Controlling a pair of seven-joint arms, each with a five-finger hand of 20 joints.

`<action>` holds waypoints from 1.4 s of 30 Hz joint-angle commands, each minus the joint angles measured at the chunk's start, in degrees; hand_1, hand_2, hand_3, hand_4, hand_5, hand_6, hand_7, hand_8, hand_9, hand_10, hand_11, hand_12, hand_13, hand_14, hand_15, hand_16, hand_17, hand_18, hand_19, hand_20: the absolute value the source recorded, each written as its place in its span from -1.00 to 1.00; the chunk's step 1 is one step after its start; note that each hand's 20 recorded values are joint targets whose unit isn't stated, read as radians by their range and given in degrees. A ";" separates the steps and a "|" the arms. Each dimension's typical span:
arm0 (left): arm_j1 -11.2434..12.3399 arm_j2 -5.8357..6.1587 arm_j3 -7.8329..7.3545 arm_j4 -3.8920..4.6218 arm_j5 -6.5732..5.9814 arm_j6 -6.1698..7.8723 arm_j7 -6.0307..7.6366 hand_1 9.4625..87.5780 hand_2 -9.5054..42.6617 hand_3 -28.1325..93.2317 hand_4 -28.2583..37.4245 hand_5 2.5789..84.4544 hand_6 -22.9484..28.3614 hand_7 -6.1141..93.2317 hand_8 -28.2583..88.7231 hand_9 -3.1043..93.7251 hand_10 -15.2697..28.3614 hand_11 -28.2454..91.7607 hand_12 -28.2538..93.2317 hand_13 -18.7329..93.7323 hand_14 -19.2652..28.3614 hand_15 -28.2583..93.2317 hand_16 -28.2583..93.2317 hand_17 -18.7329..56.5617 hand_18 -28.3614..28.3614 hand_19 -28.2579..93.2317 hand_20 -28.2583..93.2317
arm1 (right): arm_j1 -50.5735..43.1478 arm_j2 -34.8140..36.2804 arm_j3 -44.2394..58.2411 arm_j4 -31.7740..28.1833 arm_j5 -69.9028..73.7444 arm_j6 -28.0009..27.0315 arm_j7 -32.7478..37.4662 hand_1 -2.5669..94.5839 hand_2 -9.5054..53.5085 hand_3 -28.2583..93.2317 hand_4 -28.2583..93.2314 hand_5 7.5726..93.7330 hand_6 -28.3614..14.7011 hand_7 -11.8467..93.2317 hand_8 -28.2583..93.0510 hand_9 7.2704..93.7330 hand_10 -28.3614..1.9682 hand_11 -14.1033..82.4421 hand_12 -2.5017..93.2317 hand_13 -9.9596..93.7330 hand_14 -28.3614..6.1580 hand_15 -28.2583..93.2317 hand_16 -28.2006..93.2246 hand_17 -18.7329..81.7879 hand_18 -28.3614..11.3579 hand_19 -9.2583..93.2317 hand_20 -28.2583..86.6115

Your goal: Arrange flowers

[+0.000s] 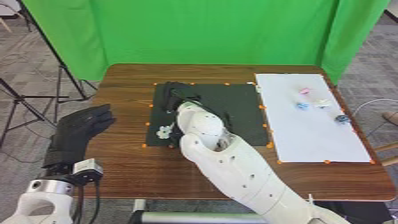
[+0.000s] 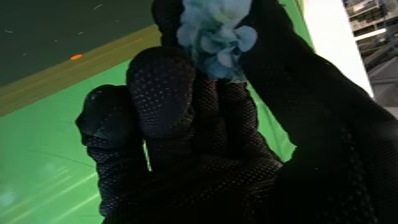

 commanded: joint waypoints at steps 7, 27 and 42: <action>-1.80 0.18 1.09 0.75 0.64 -1.30 -1.12 -0.53 -0.43 0.84 -0.51 0.14 0.47 -0.57 -0.67 -0.10 0.71 0.06 -0.37 -0.18 0.98 0.42 -0.72 -0.75 0.76 0.39 -0.29 | -0.91 -0.09 0.12 -0.97 -2.40 -5.75 0.35 -0.10 -1.00 0.77 -1.00 0.21 0.12 -0.26 -0.76 0.37 -0.12 -0.19 -0.61 0.51 0.21 0.67 -0.17 0.26 -0.36 1.00 0.05; -2.34 0.16 1.44 1.02 0.80 -1.61 -1.42 -0.52 -0.43 0.84 -0.51 0.14 0.47 -0.57 -0.67 -0.10 0.70 0.06 -0.38 -0.18 0.98 0.42 -0.72 -0.75 0.76 0.40 -0.29 | -0.69 -0.41 0.79 -1.21 -1.10 -7.25 0.60 -0.17 -1.00 0.76 -1.00 0.16 0.07 -0.31 -0.74 0.28 -0.25 -0.26 -0.62 0.47 0.17 0.68 -0.19 0.23 -0.40 1.00 0.03; 1.16 0.55 -0.46 0.17 -0.28 -0.21 -0.43 -0.52 -0.43 0.84 -0.50 0.14 0.47 -0.57 -0.67 -0.10 0.70 0.06 -0.37 -0.18 0.98 0.42 -0.72 -0.75 0.76 0.40 -0.29 | -0.02 0.59 -0.31 -1.69 -6.40 -7.18 -2.65 -0.20 -1.00 0.77 -1.00 0.15 0.04 -0.34 -0.73 0.23 -0.33 -0.31 -0.63 0.46 0.12 0.68 -0.20 0.22 -0.42 1.00 0.03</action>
